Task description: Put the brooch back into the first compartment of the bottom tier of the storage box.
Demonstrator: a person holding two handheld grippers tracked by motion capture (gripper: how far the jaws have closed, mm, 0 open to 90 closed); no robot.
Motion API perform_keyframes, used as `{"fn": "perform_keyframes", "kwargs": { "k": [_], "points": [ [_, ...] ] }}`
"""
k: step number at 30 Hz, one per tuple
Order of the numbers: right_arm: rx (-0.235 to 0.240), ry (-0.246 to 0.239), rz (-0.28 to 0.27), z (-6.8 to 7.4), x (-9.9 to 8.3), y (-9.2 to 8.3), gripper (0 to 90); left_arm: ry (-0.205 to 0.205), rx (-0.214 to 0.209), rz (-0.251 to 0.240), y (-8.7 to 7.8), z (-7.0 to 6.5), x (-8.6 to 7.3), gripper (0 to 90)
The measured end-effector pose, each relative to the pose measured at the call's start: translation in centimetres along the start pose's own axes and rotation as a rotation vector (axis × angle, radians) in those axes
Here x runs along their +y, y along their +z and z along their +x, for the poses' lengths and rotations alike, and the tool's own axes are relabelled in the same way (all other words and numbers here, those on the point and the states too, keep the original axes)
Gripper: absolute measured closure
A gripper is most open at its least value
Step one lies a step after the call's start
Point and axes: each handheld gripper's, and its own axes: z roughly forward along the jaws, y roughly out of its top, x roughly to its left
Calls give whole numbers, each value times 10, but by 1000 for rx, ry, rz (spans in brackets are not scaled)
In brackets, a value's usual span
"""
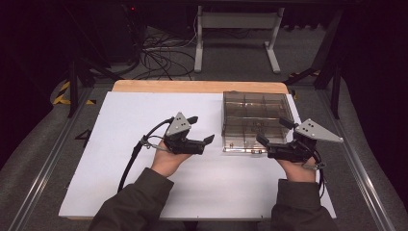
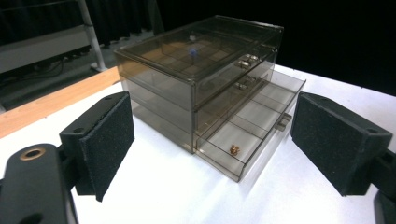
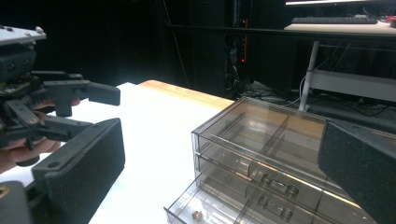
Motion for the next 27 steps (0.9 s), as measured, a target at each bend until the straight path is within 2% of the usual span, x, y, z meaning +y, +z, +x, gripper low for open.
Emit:
{"fn": "perform_keyframes", "kwargs": {
  "k": [27],
  "points": [
    [-2, 6, 15, -3, -5, 5, 9, -35, 40, -71, -46, 16, 0, 125]
  ]
}}
